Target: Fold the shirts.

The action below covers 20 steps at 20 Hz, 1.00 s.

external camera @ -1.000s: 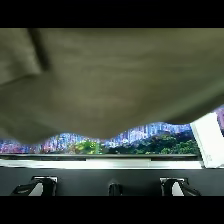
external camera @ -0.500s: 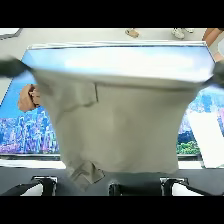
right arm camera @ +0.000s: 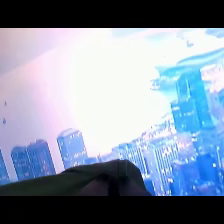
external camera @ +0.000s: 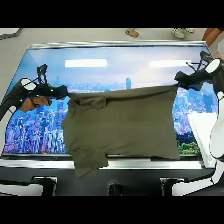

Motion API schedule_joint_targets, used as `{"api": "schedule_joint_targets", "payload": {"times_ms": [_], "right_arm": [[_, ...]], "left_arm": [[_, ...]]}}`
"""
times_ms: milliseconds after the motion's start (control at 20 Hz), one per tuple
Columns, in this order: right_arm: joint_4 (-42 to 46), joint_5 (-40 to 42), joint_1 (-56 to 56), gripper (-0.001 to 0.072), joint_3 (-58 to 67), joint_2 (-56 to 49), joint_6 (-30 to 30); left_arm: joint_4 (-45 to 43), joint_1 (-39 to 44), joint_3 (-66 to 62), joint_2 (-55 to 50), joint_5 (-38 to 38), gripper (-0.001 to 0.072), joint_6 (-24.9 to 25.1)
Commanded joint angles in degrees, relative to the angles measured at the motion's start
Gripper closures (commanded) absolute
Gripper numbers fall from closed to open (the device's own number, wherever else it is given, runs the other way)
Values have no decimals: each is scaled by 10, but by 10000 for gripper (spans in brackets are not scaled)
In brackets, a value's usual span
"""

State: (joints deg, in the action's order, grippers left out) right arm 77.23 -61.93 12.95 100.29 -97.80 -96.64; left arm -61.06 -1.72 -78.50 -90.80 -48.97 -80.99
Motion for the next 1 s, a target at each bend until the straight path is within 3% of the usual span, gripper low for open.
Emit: {"api": "schedule_joint_targets", "payload": {"times_ms": [0,200,300,450,550,750,950], "right_arm": [[4,138,-3,666,1,-11,-20],[4,134,-3,666,1,-17,-26],[-3,84,-4,666,1,-35,-56],[4,5,-2,666,1,-48,-52],[9,-47,4,666,1,-36,-11],[60,-190,5,665,-2,-41,30],[60,-249,4,665,-3,-61,30]], "left_arm": [[15,-4,-26,-13,95,679,3],[15,-8,-64,-17,101,678,2],[15,0,-64,-35,77,678,0],[14,6,-65,-56,-11,678,1],[8,-4,-65,-42,-82,678,40],[-21,-13,-56,-47,-293,678,45],[-20,-13,-10,-50,-359,678,35]]}}
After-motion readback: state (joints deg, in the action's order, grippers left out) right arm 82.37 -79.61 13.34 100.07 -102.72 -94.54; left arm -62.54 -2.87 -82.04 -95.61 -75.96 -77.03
